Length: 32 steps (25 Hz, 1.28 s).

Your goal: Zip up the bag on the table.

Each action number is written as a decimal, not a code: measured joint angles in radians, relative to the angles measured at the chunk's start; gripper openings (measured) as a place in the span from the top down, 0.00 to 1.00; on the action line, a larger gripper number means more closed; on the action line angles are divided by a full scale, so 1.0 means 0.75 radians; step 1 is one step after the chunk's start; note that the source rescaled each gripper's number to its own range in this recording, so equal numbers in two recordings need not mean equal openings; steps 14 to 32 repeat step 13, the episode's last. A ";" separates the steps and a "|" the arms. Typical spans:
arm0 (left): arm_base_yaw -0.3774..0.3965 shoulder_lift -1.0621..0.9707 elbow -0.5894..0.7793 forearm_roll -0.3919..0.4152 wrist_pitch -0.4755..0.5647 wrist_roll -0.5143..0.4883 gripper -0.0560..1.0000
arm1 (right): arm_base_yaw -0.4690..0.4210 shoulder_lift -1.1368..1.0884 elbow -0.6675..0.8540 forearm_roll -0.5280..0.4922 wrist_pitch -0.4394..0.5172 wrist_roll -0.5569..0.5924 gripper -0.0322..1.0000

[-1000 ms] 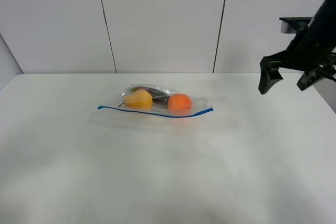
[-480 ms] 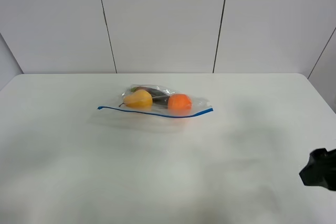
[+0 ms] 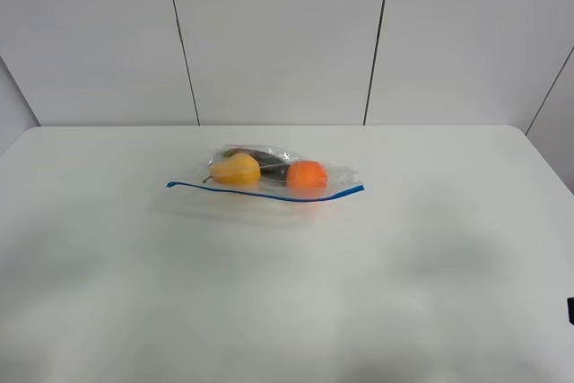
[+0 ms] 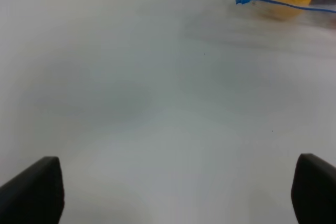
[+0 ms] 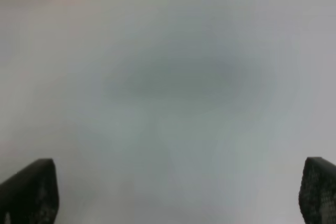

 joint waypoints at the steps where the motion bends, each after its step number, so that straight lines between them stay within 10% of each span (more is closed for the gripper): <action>1: 0.000 0.000 0.000 0.000 0.000 0.000 0.00 | 0.000 -0.055 0.001 0.000 0.000 0.000 0.01; 32: 0.000 0.000 0.000 0.000 0.000 0.000 0.00 | 0.000 -0.309 0.006 0.000 0.000 0.000 0.01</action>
